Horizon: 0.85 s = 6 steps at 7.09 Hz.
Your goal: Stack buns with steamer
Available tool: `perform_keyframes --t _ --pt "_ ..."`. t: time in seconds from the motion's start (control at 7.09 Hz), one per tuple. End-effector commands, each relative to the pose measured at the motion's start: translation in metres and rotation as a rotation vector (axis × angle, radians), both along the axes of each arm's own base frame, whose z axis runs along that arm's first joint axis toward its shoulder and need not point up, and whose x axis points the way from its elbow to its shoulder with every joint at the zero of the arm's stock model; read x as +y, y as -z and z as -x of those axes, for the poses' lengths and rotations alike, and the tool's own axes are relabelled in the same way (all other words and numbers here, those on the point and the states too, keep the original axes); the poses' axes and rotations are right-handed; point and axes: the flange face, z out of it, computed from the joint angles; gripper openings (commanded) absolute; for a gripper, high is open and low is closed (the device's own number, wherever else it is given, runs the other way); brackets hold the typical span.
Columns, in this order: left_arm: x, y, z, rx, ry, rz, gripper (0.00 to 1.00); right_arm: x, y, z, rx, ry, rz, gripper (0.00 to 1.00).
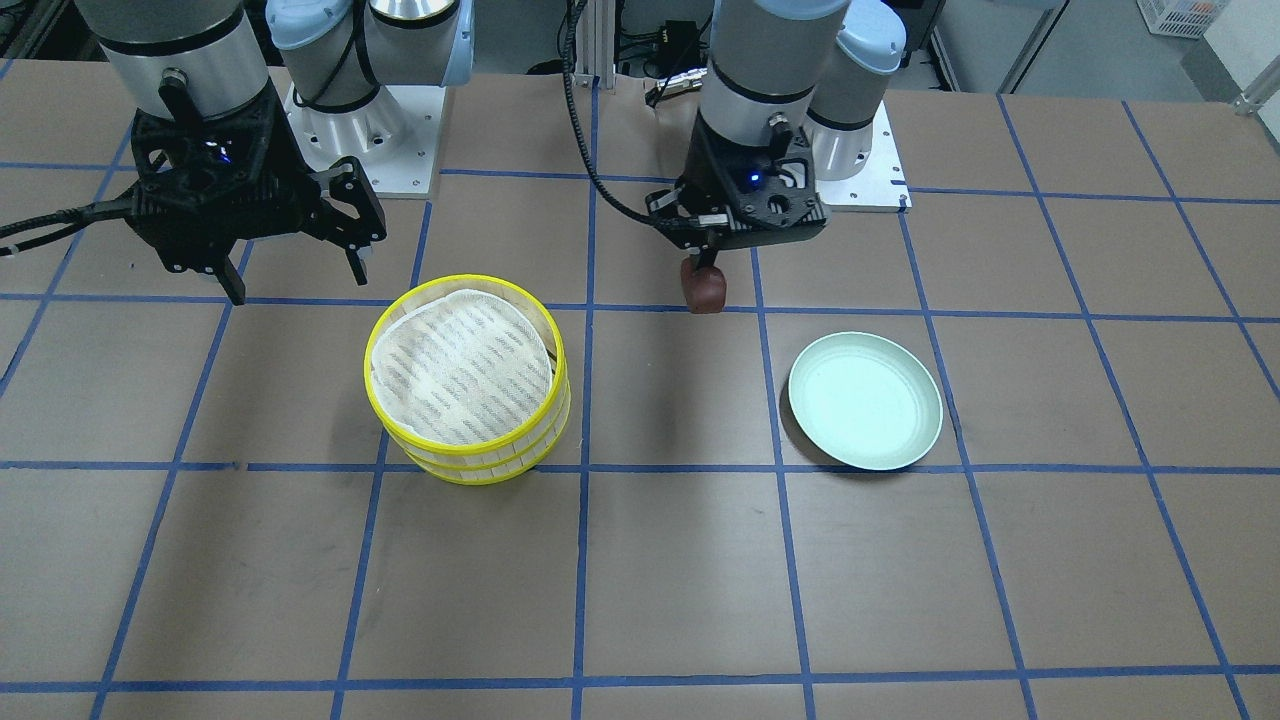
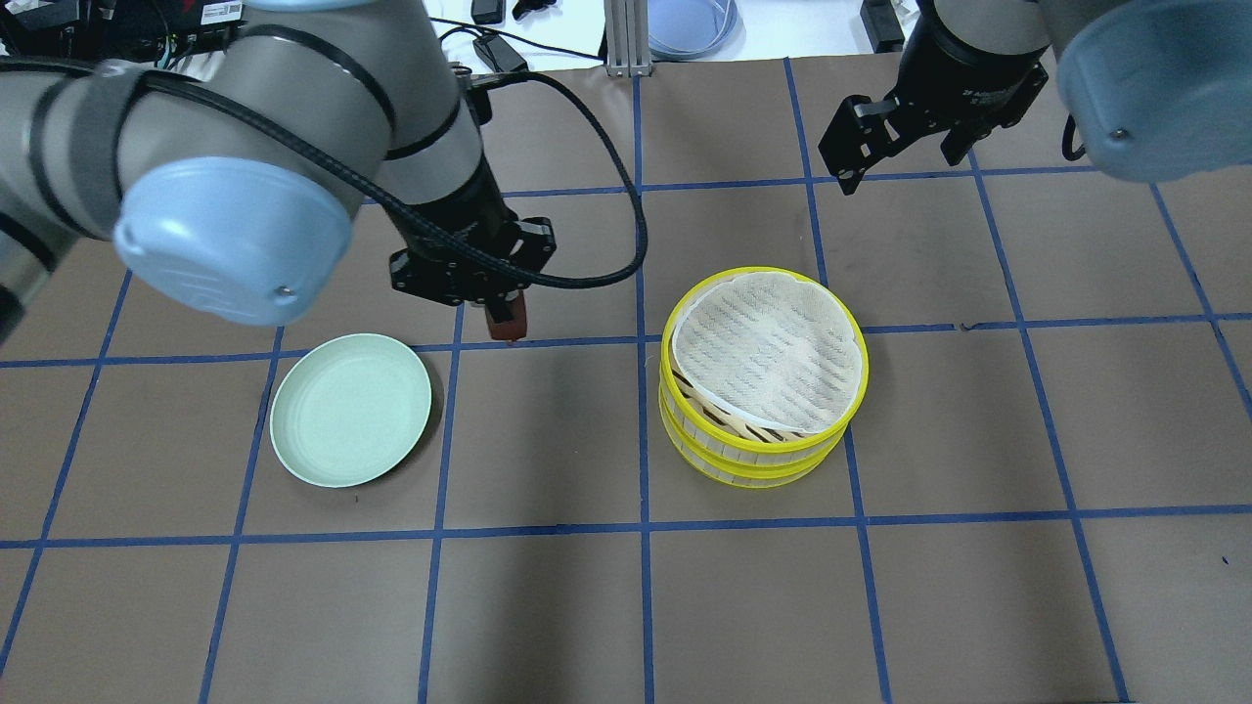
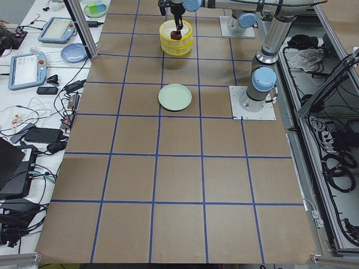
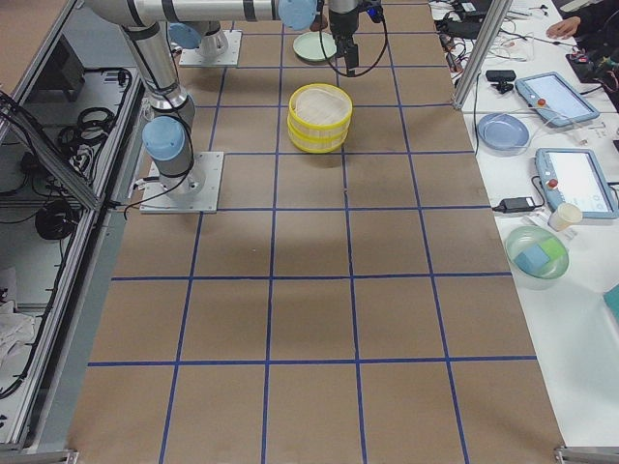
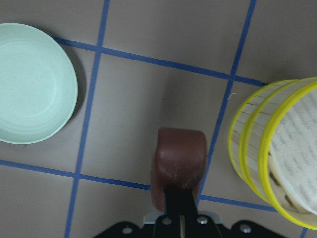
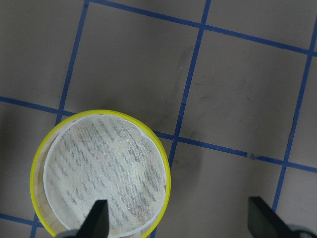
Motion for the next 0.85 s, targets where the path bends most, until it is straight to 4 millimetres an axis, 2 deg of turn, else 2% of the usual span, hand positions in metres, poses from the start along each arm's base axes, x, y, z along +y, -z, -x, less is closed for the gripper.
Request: perform_keyframes --t 0.0,0.14,0.28,0.42,0.56,0.71 --pt "-0.019 0.032 0.049 0.149 -0.076 0.013 0.0 0.0 -0.002 0.003 0.0 0.042 0.002 1.0" --pt "-0.015 0.05 0.074 0.152 -0.066 -0.005 0.0 0.0 -0.002 0.004 0.002 0.044 -0.002 1.0" --pt "-0.016 0.085 0.104 0.158 -0.058 -0.024 0.0 0.001 -0.002 0.004 0.002 0.044 -0.005 1.0" --pt "-0.016 0.114 0.123 0.151 -0.039 -0.038 0.0 0.001 -0.001 0.004 0.002 0.044 -0.007 1.0" --pt "-0.013 0.12 0.14 0.165 -0.05 -0.014 0.0 0.001 -0.002 0.004 0.003 0.036 -0.004 1.0" --pt "-0.011 0.123 0.144 0.165 -0.055 -0.015 0.0 0.0 -0.004 0.005 0.002 0.045 0.007 0.99"
